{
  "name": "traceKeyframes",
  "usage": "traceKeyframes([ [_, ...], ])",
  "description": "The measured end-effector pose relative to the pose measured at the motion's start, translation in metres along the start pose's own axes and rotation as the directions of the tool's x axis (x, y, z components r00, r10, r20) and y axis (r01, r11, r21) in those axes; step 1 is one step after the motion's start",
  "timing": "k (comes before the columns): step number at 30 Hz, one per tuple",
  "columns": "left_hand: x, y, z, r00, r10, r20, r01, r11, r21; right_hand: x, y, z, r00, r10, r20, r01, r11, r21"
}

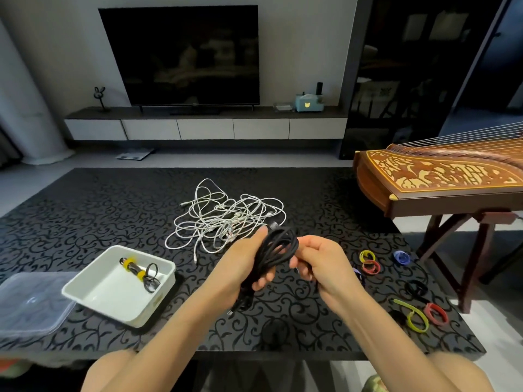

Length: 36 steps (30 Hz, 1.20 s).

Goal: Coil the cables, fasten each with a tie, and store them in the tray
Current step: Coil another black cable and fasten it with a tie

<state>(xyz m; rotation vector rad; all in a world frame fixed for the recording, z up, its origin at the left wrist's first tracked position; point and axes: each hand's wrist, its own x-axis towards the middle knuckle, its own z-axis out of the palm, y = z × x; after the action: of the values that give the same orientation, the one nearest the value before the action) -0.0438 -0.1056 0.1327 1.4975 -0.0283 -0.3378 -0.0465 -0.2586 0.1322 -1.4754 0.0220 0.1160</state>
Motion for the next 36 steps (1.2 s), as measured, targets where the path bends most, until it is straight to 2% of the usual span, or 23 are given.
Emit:
traceKeyframes([
  [3, -0.001, 0.001, 0.001, 0.991, 0.122, -0.054, -0.122, 0.993, 0.006, -0.005, 0.005, 0.006, 1.0, -0.011, -0.006, 0.011, 1.0, 0.002],
  [5, -0.001, 0.001, 0.001, 0.987, 0.099, -0.127, -0.107, 0.993, -0.055, -0.008, 0.006, 0.005, 0.987, -0.114, -0.116, 0.113, 0.994, -0.011],
  [6, -0.001, 0.001, 0.001, 0.985, 0.047, -0.167, -0.064, 0.994, -0.094, -0.009, 0.005, 0.002, 0.946, -0.23, -0.229, 0.215, 0.972, -0.09],
  [7, 0.001, 0.001, 0.0, 0.98, -0.006, -0.198, -0.015, 0.994, -0.108, -0.011, 0.003, -0.001, 0.863, -0.38, -0.332, 0.326, 0.922, -0.208],
  [8, 0.002, 0.0, 0.001, 0.975, -0.05, -0.216, 0.03, 0.995, -0.093, -0.014, 0.0, -0.005, 0.767, -0.527, -0.367, 0.437, 0.847, -0.304],
  [9, 0.002, 0.0, 0.003, 0.973, -0.081, -0.217, 0.07, 0.996, -0.06, -0.019, -0.003, -0.005, 0.705, -0.632, -0.323, 0.535, 0.772, -0.342],
  [10, 0.002, 0.002, 0.006, 0.974, -0.099, -0.205, 0.096, 0.995, -0.024, -0.024, -0.004, -0.001, 0.708, -0.666, -0.234, 0.593, 0.742, -0.314],
  [11, 0.002, 0.002, 0.008, 0.978, -0.098, -0.186, 0.103, 0.995, 0.019, -0.028, -0.004, 0.005, 0.765, -0.631, -0.126, 0.591, 0.767, -0.251],
  [13, 0.003, 0.001, 0.013, 0.986, -0.062, -0.152, 0.074, 0.995, 0.069, -0.03, 0.001, 0.017, 0.886, -0.463, 0.012, 0.458, 0.873, -0.168],
  [16, 0.0, 0.002, 0.019, 0.992, -0.033, -0.119, 0.035, 0.999, 0.018, -0.02, 0.009, 0.019, 0.965, -0.234, -0.118, 0.217, 0.966, -0.145],
  [20, -0.006, -0.003, 0.022, 0.989, 0.125, -0.082, -0.113, 0.984, 0.135, -0.017, 0.013, 0.021, 0.971, -0.145, -0.188, 0.133, 0.988, -0.074],
  [22, -0.006, -0.004, 0.023, 0.964, 0.218, -0.154, -0.178, 0.954, 0.24, -0.021, 0.013, 0.023, 0.974, -0.144, -0.172, 0.133, 0.988, -0.073],
  [25, -0.003, -0.005, 0.023, 0.898, 0.31, -0.313, -0.223, 0.932, 0.286, -0.026, 0.014, 0.023, 0.976, -0.17, -0.14, 0.155, 0.982, -0.111],
  [28, 0.0, -0.006, 0.023, 0.865, 0.367, -0.343, -0.251, 0.907, 0.339, -0.028, 0.013, 0.015, 0.983, -0.177, -0.04, 0.168, 0.972, -0.166],
  [31, -0.003, -0.001, 0.018, 0.869, 0.376, -0.32, -0.273, 0.906, 0.323, -0.03, 0.014, -0.005, 0.983, -0.13, 0.13, 0.155, 0.966, -0.206],
  [33, -0.005, 0.004, 0.013, 0.874, 0.394, -0.286, -0.306, 0.901, 0.307, -0.03, 0.013, -0.021, 0.984, -0.104, 0.145, 0.139, 0.956, -0.259],
  [36, -0.008, 0.011, 0.007, 0.87, 0.453, -0.197, -0.358, 0.852, 0.382, -0.027, 0.011, -0.036, 0.985, -0.122, 0.12, 0.163, 0.884, -0.438],
])
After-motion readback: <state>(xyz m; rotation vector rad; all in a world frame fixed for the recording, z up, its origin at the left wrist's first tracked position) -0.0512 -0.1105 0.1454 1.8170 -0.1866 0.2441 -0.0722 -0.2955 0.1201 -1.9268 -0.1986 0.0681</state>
